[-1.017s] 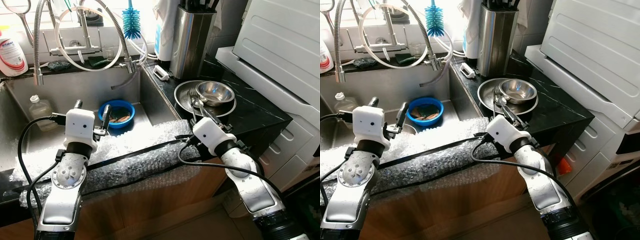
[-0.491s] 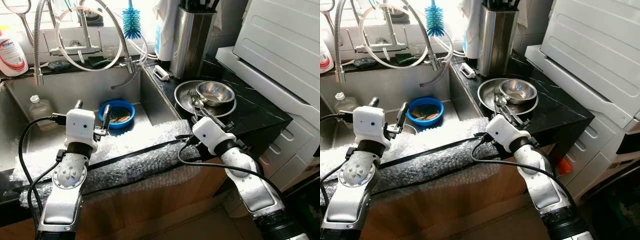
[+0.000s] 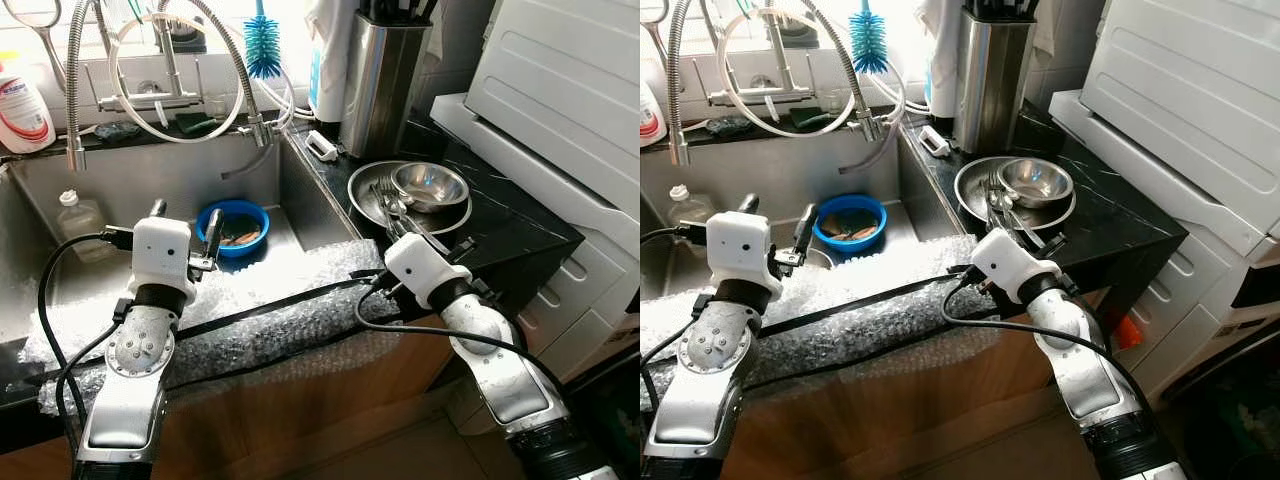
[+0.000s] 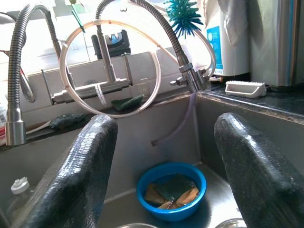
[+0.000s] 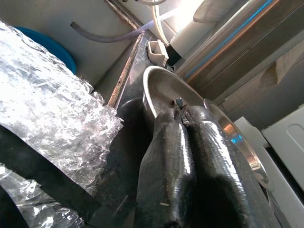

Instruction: Kitchen organization

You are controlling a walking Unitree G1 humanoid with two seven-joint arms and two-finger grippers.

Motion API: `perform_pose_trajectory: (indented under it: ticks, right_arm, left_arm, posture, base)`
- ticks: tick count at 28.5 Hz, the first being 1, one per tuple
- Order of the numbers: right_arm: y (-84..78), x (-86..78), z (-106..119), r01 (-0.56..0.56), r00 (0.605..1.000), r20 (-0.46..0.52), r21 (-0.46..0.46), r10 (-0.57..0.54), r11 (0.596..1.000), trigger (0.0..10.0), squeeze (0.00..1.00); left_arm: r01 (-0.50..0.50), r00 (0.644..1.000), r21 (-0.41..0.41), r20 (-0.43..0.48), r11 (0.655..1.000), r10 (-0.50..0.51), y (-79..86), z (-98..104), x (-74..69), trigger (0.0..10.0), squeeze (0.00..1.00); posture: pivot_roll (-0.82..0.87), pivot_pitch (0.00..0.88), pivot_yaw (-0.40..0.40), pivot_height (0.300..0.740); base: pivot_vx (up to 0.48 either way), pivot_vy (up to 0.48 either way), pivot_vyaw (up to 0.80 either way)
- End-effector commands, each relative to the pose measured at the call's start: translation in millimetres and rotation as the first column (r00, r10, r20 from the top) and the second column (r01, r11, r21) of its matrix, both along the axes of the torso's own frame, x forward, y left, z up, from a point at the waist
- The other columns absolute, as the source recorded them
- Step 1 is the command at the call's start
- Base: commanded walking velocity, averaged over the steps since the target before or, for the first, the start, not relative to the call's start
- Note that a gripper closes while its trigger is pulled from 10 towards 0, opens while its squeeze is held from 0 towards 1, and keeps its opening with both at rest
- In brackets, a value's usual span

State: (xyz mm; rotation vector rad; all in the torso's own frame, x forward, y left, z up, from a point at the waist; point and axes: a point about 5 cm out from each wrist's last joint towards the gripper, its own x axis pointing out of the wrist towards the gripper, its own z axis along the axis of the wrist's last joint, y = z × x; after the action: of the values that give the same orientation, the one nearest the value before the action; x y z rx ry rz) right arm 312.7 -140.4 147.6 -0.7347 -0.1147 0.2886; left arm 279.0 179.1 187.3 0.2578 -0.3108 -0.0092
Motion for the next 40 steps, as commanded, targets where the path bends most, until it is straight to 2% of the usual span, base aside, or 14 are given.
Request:
perform_pose_trajectory:
  ticks: [1,6,7,8,9,15,28,35,37,39,40]
  right_arm:
    - [-0.7,2.4,5,0.005,1.000,0.018,0.001,-0.005,1.000,0.0,0.00]
    - [-3.3,3.9,12,0.034,0.997,0.071,0.012,-0.035,0.999,0.0,0.00]
    - [-5.0,4.7,16,0.048,0.994,0.094,0.019,-0.050,0.999,6.0,0.00]
    - [-5.0,4.7,16,0.048,0.994,0.094,0.019,-0.050,0.999,6.0,0.00]
    - [-6.0,5.1,18,0.056,0.992,0.110,0.025,-0.059,0.998,10.0,0.00]
    - [-5.0,5.5,29,0.064,0.984,0.166,0.048,-0.071,0.997,10.0,0.00]
    - [4.5,4.3,25,0.027,0.988,0.148,0.074,-0.038,0.997,10.0,0.00]
    - [4.3,4.8,38,0.032,0.973,0.222,0.124,-0.059,0.992,10.0,0.00]
    - [6.5,4.6,42,0.016,0.970,0.239,0.155,-0.054,0.988,10.0,0.00]
    - [9.1,4.3,47,-0.007,0.970,0.237,0.253,-0.055,0.968,10.0,0.00]
    - [10.3,4.4,51,-0.027,0.972,0.227,0.339,-0.054,0.940,10.0,0.00]
  left_arm:
    - [-0.002,1.000,0.014,0.021,1.000,0.002,-2.1,3,1.8,10.0,0.00]
    - [-0.001,1.000,0.014,0.023,1.000,0.001,-2.2,4,2.1,10.0,0.00]
    - [-0.001,1.000,0.014,0.023,1.000,0.001,-2.4,4,2.2,10.0,0.00]
    - [-0.001,1.000,0.014,0.023,1.000,0.001,-2.4,4,2.2,10.0,0.00]
    - [-0.001,1.000,0.013,0.023,1.000,0.000,-2.5,4,2.2,10.0,0.00]
    - [-0.002,1.000,0.014,0.025,1.000,0.001,-2.5,4,2.5,10.0,0.00]
    - [-0.011,0.999,0.019,0.031,1.000,0.011,-0.1,6,2.8,10.0,0.00]
    - [-0.017,0.999,0.025,0.047,1.000,0.015,1.2,10,3.9,10.0,0.00]
    - [-0.019,0.999,0.028,0.049,0.999,0.018,1.4,10,3.7,10.0,0.00]
    - [-0.024,0.998,0.028,0.057,0.999,0.022,1.6,11,3.8,10.0,0.00]
    - [-0.027,0.998,0.028,0.064,0.999,0.025,1.8,13,4.1,10.0,0.00]
  posture:
    - [-0.03,0.000,-0.085,0.727]
    - [-0.03,0.000,-0.085,0.727]
    - [-0.03,0.000,-0.085,0.727]
    - [-0.03,0.000,-0.085,0.727]
    - [-0.03,0.000,-0.085,0.727]
    - [-0.03,0.000,-0.087,0.727]
    - [-0.03,0.000,-0.087,0.727]
    - [-0.03,0.000,-0.083,0.727]
    - [-0.03,0.000,-0.083,0.727]
    - [-0.03,0.000,-0.083,0.727]
    - [-0.03,0.000,-0.082,0.727]
  base:
    - [0.000,0.000,0.00]
    - [0.000,0.000,0.00]
    - [0.000,0.000,0.00]
    - [0.000,0.000,0.00]
    - [0.000,0.000,0.00]
    - [0.000,0.000,0.00]
    - [0.000,0.000,0.00]
    - [0.000,0.000,0.00]
    - [0.000,0.000,0.00]
    - [0.000,0.000,0.00]
    - [0.000,0.000,0.00]
